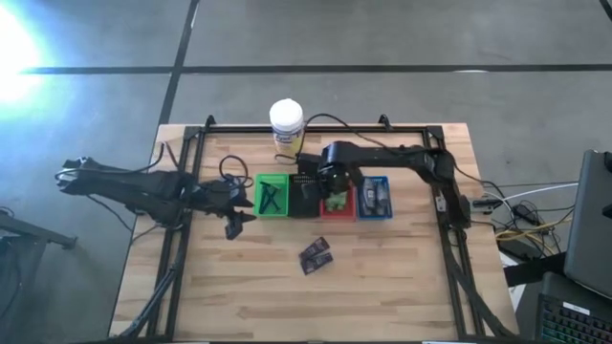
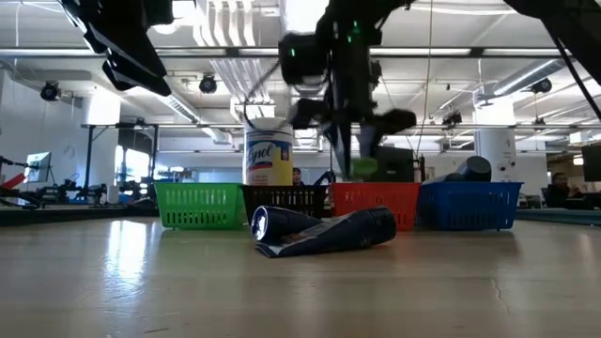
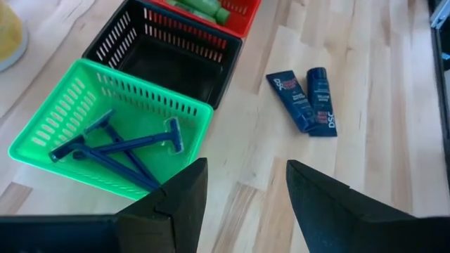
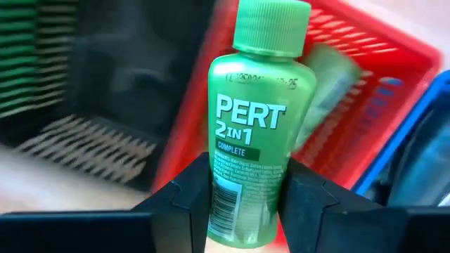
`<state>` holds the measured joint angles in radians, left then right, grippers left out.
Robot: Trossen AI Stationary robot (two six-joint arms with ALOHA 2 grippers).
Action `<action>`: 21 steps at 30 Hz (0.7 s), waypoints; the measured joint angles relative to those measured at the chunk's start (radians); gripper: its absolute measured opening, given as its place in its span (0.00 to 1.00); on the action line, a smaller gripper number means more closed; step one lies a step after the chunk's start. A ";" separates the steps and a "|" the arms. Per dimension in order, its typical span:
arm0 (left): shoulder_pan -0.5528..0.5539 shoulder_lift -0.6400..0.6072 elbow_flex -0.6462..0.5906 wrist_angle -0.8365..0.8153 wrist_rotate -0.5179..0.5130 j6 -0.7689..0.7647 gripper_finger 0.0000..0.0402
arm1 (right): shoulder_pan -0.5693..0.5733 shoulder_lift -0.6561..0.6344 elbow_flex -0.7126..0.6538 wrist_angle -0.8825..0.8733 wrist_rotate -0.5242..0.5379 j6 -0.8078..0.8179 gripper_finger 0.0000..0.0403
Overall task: Pick & Place Travel size toiletries
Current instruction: Put the green shampoo into the red bin, then put the blue shave cream into the black bin
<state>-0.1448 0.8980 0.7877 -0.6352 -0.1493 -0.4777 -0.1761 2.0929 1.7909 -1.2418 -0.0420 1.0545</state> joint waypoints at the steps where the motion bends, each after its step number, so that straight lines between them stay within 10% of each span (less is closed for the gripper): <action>1: 0.000 0.007 0.001 0.000 0.000 0.000 0.49 | -0.006 -0.002 -0.034 0.020 0.000 0.000 0.30; 21: 0.110 0.149 0.012 0.070 0.134 0.106 0.49 | 0.068 -0.196 -0.200 0.184 0.160 0.082 0.76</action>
<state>-0.0345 1.0473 0.8001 -0.5652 -0.0158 -0.3714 -0.1084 1.8967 1.5906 -1.0578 0.1182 1.1368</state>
